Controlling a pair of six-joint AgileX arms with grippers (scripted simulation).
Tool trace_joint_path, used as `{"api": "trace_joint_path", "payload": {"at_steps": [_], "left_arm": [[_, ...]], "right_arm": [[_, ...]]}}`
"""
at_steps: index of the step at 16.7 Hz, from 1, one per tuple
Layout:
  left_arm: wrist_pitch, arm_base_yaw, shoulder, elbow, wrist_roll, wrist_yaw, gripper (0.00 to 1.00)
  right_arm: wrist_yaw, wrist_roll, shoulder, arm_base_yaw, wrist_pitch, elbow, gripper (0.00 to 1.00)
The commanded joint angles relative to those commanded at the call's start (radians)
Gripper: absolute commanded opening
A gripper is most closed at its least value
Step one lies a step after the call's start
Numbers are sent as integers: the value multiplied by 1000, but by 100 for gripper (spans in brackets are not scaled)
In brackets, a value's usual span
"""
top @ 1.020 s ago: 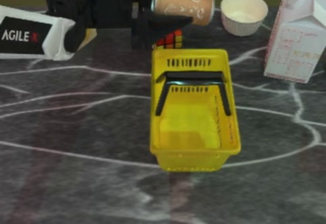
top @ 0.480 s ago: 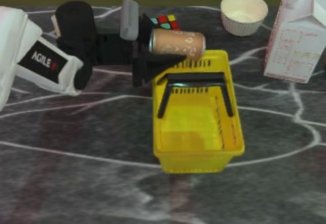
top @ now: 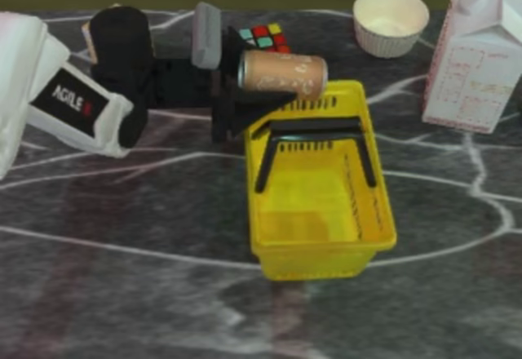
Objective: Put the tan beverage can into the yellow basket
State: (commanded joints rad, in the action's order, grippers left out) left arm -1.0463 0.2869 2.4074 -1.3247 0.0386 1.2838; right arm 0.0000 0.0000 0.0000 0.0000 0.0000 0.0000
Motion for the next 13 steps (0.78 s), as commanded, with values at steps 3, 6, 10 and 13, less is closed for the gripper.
{"api": "trace_joint_path", "payload": {"at_steps": [3,6,10,13], "left_arm": [[0,0,0,0,0,0,45],[0,0,0,0,0,0,68],[0,0,0,0,0,0,98],[0,0,0,0,0,0,100]], "right_arm": [[0,0,0,0,0,0,100],[0,0,0,0,0,0,100],[0,0,0,0,0,0,100],[0,0,0,0,0,0,100]]}}
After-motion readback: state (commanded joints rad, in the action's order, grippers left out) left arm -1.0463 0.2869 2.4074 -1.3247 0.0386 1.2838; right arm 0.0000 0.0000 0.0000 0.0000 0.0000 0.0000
